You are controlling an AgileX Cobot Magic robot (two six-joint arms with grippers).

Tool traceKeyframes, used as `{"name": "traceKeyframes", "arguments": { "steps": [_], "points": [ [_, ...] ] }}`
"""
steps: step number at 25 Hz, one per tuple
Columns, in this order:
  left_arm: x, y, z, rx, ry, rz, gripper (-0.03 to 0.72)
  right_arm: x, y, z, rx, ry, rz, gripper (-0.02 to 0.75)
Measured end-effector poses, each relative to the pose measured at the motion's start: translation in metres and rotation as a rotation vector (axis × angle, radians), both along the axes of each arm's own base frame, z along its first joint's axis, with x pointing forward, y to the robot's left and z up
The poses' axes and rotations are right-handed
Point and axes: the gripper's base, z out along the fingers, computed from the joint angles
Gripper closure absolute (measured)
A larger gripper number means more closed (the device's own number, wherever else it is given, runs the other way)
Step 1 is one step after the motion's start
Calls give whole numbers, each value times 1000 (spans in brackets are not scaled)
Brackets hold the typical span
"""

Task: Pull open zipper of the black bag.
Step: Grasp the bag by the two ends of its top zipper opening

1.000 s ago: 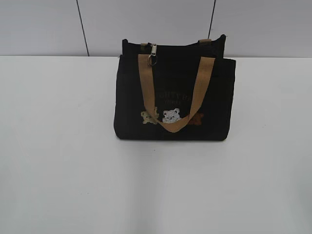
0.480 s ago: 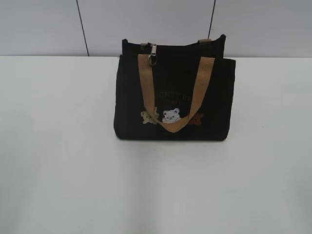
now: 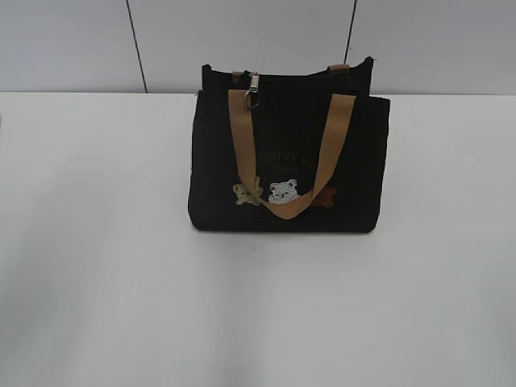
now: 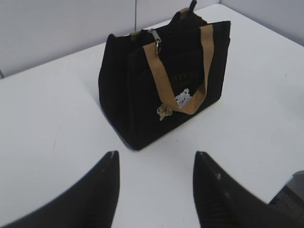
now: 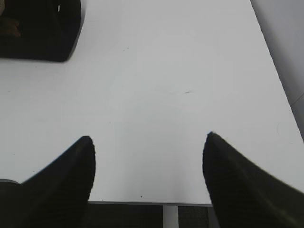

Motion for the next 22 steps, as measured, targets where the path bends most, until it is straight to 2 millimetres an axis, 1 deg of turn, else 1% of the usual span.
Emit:
{"name": "traceKeyframes", "arguments": {
  "steps": [2,6,8,17,20,22],
  "points": [
    [25,-3,-12,8,23,-56,295,0,0,0,0,0,0,202],
    [59,-7,-33,18,27,-140,223,0,0,0,0,0,0,202],
    [77,-8,-47,12,50,-153,197,0,0,0,0,0,0,202],
    [138,-16,-109,-119,118,-213,183,0,0,0,0,0,0,202],
    [156,-21,-129,-128,160,-243,183,0,0,0,0,0,0,202],
    [167,-27,-139,-123,170,-263,183,0,0,0,0,0,0,202]
  ]
}}
